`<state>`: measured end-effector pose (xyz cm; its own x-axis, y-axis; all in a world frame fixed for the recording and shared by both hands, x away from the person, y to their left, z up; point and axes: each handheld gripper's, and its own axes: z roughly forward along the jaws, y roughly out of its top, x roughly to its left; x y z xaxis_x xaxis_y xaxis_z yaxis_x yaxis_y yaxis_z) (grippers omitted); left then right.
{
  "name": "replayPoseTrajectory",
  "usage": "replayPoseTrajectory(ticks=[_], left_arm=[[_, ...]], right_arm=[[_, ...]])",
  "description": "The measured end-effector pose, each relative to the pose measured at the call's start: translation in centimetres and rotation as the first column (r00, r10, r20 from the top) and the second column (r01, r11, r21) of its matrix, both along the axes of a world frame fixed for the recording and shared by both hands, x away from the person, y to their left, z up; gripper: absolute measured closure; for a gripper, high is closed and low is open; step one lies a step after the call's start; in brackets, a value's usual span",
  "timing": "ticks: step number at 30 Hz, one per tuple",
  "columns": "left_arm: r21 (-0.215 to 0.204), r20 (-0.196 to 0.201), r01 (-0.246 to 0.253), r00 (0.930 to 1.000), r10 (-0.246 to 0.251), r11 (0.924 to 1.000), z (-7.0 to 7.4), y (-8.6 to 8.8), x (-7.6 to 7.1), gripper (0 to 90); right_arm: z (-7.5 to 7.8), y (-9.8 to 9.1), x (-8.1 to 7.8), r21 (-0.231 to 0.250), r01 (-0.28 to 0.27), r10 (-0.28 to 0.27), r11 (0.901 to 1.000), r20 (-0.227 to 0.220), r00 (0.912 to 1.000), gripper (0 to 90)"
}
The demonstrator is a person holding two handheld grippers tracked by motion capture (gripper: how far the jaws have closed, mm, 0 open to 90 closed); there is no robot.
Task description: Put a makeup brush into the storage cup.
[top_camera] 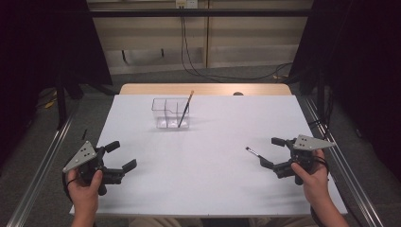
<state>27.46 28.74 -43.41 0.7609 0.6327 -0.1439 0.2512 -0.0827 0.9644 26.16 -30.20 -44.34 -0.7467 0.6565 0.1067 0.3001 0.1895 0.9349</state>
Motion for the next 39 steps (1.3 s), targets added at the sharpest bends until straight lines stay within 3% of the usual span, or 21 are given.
replayPoseTrajectory(ticks=[9,20,39], left_arm=[[0.007,0.003,-0.006,1.0000,0.006,1.0000,0.1,0.1,-0.2,0.0],[0.015,0.000,-0.003,1.0000,0.003,0.9999,0.0,0.1,-0.4,0.1],[0.026,-0.006,0.007,1.0000,-0.006,0.9996,0.0,-0.1,-0.4,0.0]], right_arm=[[-0.2,0.3,0.8,-0.023,0.002,-0.003,0.9997,-0.016,0.9999,3.2],[-0.3,0.6,1.8,-0.079,0.000,-0.005,0.9969,-0.066,0.9978,3.3],[-0.6,0.3,3.0,-0.192,-0.012,-0.024,0.9812,-0.179,0.9835,3.4]])
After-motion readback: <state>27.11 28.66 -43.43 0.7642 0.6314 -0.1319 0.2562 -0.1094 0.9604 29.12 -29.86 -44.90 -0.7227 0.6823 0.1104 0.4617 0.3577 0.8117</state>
